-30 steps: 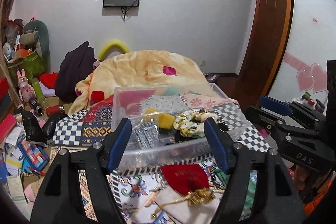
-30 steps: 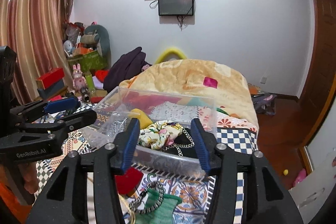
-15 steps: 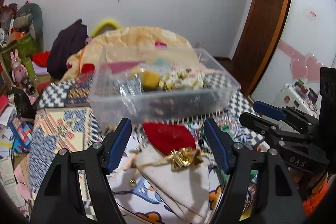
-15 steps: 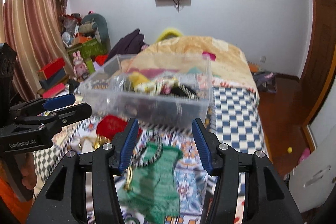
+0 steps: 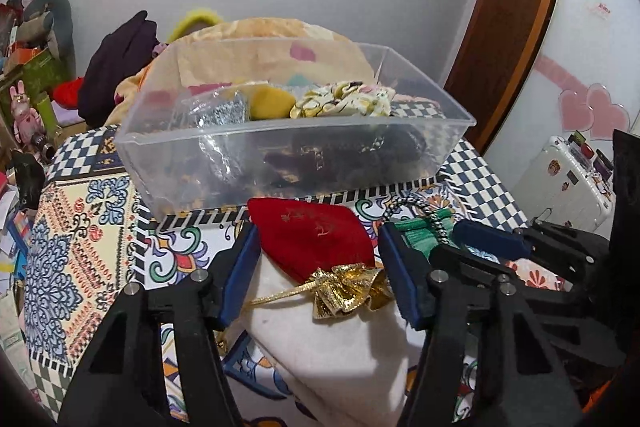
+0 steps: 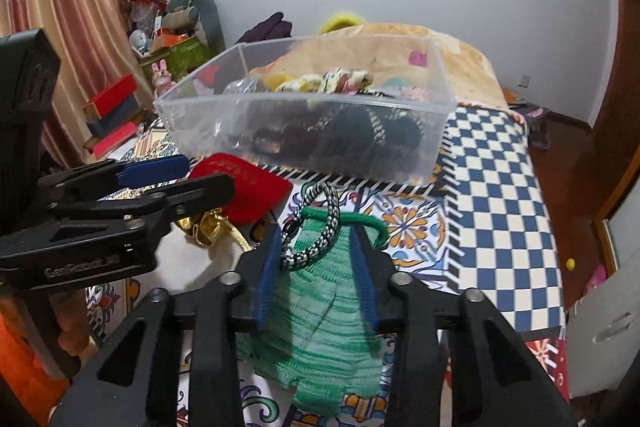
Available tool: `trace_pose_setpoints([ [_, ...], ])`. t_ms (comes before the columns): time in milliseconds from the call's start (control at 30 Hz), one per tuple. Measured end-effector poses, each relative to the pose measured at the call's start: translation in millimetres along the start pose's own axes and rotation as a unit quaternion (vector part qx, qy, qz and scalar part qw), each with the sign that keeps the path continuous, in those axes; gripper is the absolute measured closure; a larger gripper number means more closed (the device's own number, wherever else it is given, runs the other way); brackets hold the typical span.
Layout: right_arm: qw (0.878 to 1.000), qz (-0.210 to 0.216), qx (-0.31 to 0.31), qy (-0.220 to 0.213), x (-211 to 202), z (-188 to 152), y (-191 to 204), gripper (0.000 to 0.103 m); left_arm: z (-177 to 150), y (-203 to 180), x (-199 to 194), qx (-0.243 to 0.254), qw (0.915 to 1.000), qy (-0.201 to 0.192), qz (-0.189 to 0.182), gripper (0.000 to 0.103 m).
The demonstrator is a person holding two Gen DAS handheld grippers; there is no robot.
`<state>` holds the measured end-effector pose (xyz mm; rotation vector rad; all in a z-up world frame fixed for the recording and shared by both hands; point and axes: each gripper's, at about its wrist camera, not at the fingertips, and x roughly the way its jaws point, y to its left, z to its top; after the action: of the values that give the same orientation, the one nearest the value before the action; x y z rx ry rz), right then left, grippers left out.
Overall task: Organize soft objects
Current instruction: 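Grasp the red pouch with the left tool while the right tool grasps the braided cord, then place the red pouch into the box with the left tool while the right tool drops the cord in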
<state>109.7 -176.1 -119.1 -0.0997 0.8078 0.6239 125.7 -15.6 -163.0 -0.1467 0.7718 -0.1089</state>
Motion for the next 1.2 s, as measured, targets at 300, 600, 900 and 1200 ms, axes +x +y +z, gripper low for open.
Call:
trace_pose_setpoints([
  [300,1.0,0.001,0.017,0.007,8.6,-4.7,-4.0,0.094,-5.5,-4.3,6.9,0.016,0.9998,-0.003,0.01,0.058],
  [600,1.0,-0.002,0.023,-0.009,1.5,-3.2,-6.1,0.097,-5.8,-9.0,-8.2,0.028,0.9994,-0.02,0.003,0.078],
  [900,0.999,-0.008,0.019,-0.04,-17.1,5.3,-6.9,0.097,3.1,-0.4,-47.5,0.017,0.9976,-0.067,0.0,0.079],
  [1200,0.997,-0.018,0.015,-0.071,-36.7,14.0,-8.4,0.098,12.8,10.2,-74.7,0.002,0.9951,-0.099,0.003,0.101],
])
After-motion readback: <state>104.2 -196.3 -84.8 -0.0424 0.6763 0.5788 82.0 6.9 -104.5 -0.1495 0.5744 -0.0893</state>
